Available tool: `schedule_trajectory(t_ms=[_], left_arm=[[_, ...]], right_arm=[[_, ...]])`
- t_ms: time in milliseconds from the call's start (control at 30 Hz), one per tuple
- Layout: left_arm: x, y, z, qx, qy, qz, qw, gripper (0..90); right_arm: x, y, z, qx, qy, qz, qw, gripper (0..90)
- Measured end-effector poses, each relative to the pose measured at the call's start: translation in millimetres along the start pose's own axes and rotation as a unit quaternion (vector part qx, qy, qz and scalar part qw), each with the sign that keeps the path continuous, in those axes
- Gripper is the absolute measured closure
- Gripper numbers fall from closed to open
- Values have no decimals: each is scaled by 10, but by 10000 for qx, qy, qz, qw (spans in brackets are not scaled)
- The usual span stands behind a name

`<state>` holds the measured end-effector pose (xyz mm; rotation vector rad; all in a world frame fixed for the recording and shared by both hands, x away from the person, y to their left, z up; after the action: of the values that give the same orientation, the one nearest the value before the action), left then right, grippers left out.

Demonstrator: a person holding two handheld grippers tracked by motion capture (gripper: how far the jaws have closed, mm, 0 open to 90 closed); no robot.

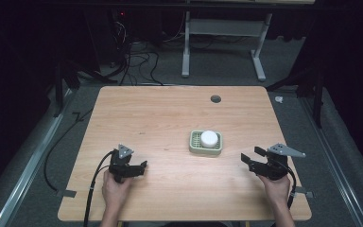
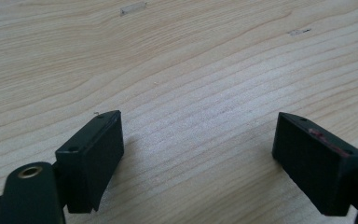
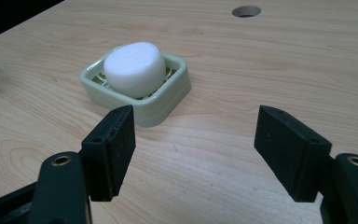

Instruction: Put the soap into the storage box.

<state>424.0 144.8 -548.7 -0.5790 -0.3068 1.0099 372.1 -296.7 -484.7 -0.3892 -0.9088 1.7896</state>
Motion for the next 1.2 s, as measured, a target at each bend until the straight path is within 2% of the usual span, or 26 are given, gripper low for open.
schedule_trajectory(t_ms=[300, 767, 1200], left_arm=[[0, 1, 1, 8, 0, -2, 10000, 170], [0, 1, 1, 12, -1, -4, 10000, 170], [0, 1, 1, 10, -1, -4, 10000, 170]], right_arm=[[34, 92, -75, 129, -19, -49, 9999, 302], [95, 182, -234, 395, -42, 2, 9992, 301], [101, 267, -443, 823, 224, 137, 9963, 301]])
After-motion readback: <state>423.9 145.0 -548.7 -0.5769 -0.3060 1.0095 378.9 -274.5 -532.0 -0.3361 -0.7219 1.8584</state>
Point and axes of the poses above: each handheld gripper's, and its own axes: z roughly backward along the jaws, y roughly out of its underside, x roughly to its left, the point moved 6 cm from there along -z, roughly forward along the jaws, and after that the axes turned 11 degrees about x, right-handed, at the moved point
